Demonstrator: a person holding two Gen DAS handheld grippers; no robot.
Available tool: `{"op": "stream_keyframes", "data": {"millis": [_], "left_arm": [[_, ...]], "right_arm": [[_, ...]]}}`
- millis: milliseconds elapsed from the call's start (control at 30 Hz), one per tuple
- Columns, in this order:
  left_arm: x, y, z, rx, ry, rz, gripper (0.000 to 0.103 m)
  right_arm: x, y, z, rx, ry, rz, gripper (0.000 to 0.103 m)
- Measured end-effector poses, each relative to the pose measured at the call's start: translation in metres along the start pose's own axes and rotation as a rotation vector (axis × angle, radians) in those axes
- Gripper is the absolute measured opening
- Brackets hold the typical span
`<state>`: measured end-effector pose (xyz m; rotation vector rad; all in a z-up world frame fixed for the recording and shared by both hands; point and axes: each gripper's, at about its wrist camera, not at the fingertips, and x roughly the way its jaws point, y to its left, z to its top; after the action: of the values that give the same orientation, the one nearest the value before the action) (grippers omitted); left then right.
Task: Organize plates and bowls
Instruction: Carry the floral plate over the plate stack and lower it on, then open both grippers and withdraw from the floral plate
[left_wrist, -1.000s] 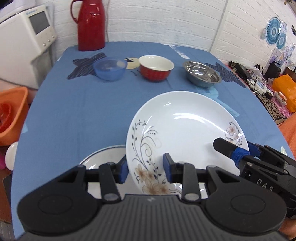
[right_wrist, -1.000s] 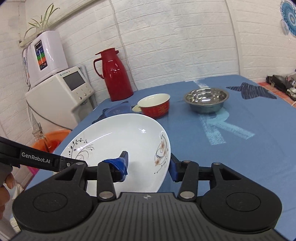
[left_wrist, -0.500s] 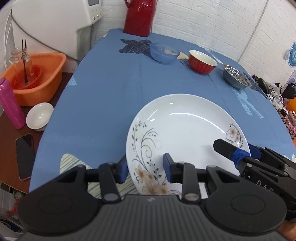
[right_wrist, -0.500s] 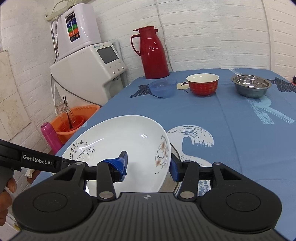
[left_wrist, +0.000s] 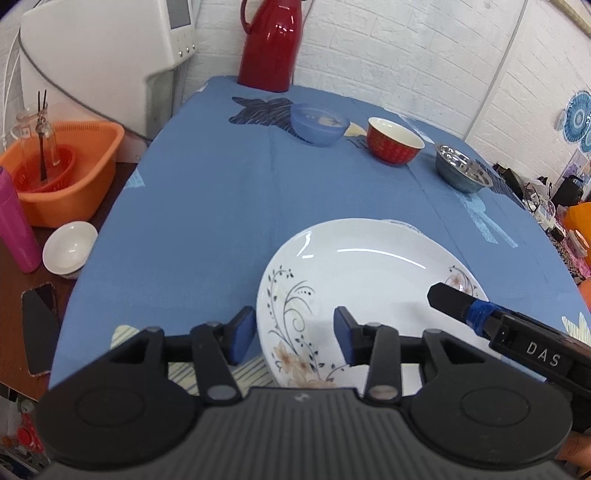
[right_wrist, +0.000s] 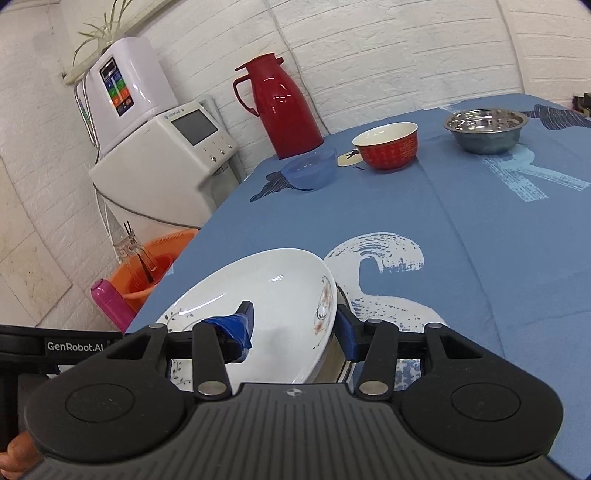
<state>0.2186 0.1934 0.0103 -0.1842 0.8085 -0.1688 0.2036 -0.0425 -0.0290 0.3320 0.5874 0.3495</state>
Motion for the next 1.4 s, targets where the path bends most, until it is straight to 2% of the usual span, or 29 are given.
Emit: {"op": "stream_keyframes", "data": {"millis": [100,133,200,267,333,400,500,600,767,900,1100,1233,1333,1400], "left_arm": [[-0.006,-0.003,0.002,0.017,-0.031,0.015,0.05],[-0.007,-0.004,0.003,0.018,-0.034,0.019,0.051],[-0.009,-0.006,0.004,0.022,-0.04,0.024,0.051],[-0.01,-0.008,0.003,0.025,-0.044,0.026,0.053],[-0.01,-0.008,0.003,0.019,-0.044,0.025,0.053],[-0.01,-0.008,0.004,0.01,-0.044,0.019,0.053],[-0.01,-0.009,0.006,-0.005,-0.045,0.01,0.053],[-0.014,-0.011,0.006,-0.008,-0.053,0.015,0.054],[-0.021,-0.013,0.005,-0.01,-0.059,0.015,0.054],[-0.023,-0.021,0.008,-0.016,-0.055,-0.009,0.055],[-0.024,-0.052,0.012,0.02,-0.05,-0.045,0.061],[-0.016,-0.08,0.024,0.02,-0.025,-0.114,0.064],[0.0,-0.107,0.04,0.01,-0.005,-0.163,0.065],[0.015,-0.128,0.053,0.009,0.009,-0.175,0.066]], "right_arm": [[-0.001,0.0,0.0,0.016,-0.003,0.001,0.034],[0.0,0.004,0.0,-0.023,0.007,-0.007,0.034],[0.003,0.021,-0.001,-0.2,0.041,-0.047,0.033],[0.001,0.028,-0.002,-0.256,0.028,-0.084,0.034],[-0.003,0.022,0.001,-0.224,0.002,-0.095,0.034],[-0.002,0.015,0.004,-0.189,0.016,-0.123,0.035],[0.0,0.012,0.004,-0.19,0.053,-0.099,0.036],[0.0,0.008,0.004,-0.177,0.051,-0.085,0.036],[-0.017,-0.01,0.01,-0.068,-0.026,-0.074,0.035],[-0.026,-0.027,0.01,0.006,-0.023,-0.071,0.035],[-0.037,-0.053,0.009,0.107,0.004,-0.086,0.037],[-0.049,-0.073,0.025,0.174,0.028,-0.182,0.037],[-0.061,-0.102,0.036,0.208,-0.012,-0.139,0.038],[-0.068,-0.122,0.045,0.228,-0.051,-0.173,0.038]]}}
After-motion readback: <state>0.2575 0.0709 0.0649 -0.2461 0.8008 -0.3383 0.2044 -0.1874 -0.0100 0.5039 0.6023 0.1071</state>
